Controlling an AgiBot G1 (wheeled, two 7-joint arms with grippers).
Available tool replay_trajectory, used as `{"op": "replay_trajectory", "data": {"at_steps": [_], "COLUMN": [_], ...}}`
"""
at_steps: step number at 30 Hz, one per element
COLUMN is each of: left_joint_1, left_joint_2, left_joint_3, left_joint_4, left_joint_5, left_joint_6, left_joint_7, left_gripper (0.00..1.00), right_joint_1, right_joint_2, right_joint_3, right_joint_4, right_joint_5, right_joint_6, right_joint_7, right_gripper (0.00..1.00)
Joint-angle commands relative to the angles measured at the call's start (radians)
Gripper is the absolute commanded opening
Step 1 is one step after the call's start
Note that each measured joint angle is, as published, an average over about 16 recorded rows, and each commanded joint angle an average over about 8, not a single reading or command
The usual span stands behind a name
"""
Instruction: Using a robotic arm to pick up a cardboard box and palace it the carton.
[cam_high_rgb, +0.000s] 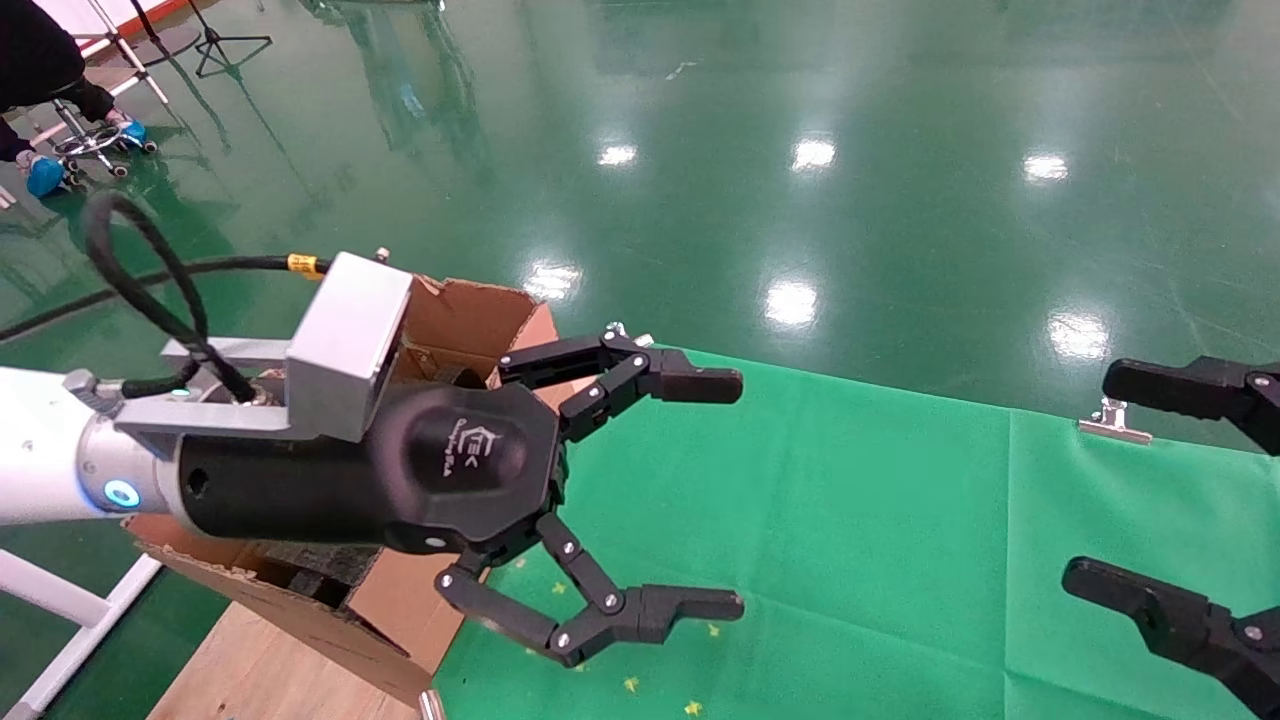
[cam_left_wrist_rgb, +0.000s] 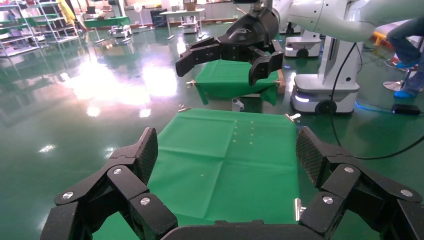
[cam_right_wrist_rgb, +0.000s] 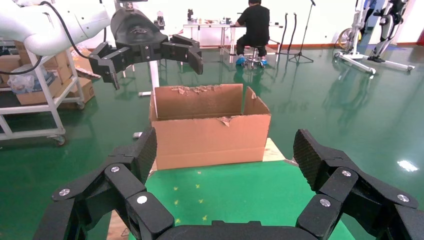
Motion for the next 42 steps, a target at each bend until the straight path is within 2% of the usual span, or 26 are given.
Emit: {"op": "replay_trajectory", "data": {"at_steps": [1,42], "left_joint_1": [-0.002,-0.012], "left_joint_2": [0.000,0.000], "left_joint_3": [0.002,0.008], "left_joint_4": [0.003,0.015], "left_joint_5": [0.003,0.015], "left_joint_6": [-0.001,-0.006], "left_joint_7": [-0.001,-0.003], "left_gripper": [1.00,1.00], "right_joint_1": [0.000,0.000], "right_joint_2": [0.000,0.000], "right_joint_3": [0.000,0.000], "right_joint_4": [0.000,0.000], "right_joint_5": [0.000,0.000], "right_joint_6": [0.000,0.000], "right_joint_7": [0.000,0.000], "right_gripper": [1.00,1.00]}}
